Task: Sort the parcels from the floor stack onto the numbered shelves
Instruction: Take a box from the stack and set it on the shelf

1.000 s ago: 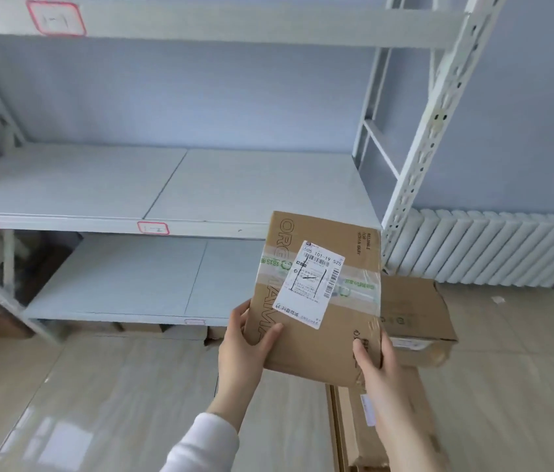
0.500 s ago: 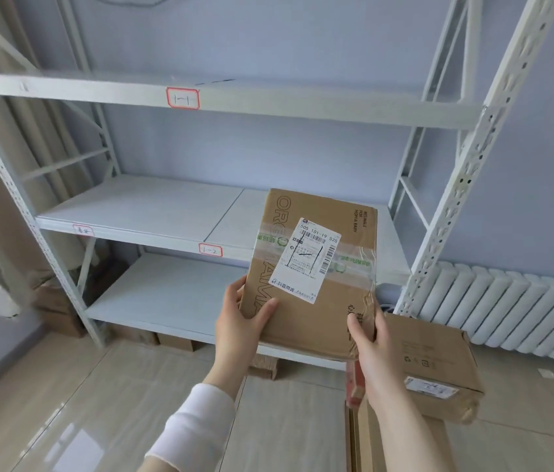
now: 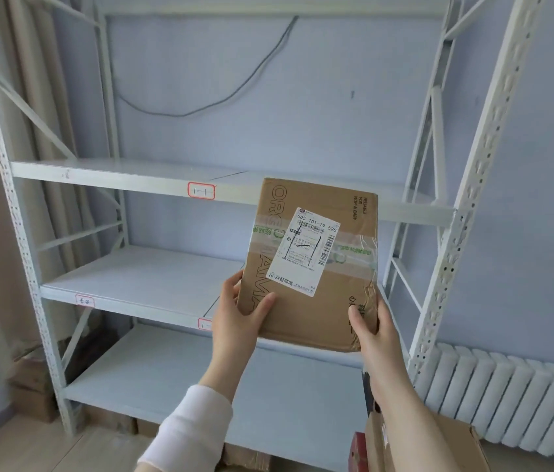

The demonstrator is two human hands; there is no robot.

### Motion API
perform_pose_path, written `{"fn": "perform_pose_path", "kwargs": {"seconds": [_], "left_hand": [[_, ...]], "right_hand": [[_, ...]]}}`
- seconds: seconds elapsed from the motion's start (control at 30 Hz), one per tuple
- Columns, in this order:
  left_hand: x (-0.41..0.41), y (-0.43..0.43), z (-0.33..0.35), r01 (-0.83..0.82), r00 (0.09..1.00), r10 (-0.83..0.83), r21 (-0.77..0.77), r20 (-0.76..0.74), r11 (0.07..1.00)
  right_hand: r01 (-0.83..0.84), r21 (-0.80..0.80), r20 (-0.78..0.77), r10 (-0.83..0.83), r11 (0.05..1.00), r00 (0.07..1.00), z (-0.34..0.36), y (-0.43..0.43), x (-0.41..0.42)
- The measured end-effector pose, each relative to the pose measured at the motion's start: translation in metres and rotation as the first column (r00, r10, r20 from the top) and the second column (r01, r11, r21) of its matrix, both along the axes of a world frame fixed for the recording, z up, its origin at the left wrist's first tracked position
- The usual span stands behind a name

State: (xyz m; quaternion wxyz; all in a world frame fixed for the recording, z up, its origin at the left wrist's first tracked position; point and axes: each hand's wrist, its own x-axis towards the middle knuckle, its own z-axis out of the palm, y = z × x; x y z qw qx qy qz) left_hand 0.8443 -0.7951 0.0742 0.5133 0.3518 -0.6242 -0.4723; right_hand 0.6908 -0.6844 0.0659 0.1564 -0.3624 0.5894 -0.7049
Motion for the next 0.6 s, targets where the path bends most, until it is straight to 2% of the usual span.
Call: {"fn": "perform_pose_path", "kwargs": {"seconds": [0.33, 0.6], "left_hand": [[-0.039, -0.04, 0.067, 0.034, 0.995, -0.047, -0.138, -0.087, 0.99], [-0.081, -0.117, 0.127, 0.073, 0.989, -0.104, -0.266, -0.104, 0.961]], "right_hand": [[0.029, -0.126, -0.081, -0.039, 0.992, 0.996, 0.069, -0.034, -0.035], [0.09, -0.239, -0.177, -0.134, 0.967, 0.975, 0.124, -0.102, -0.075]]}}
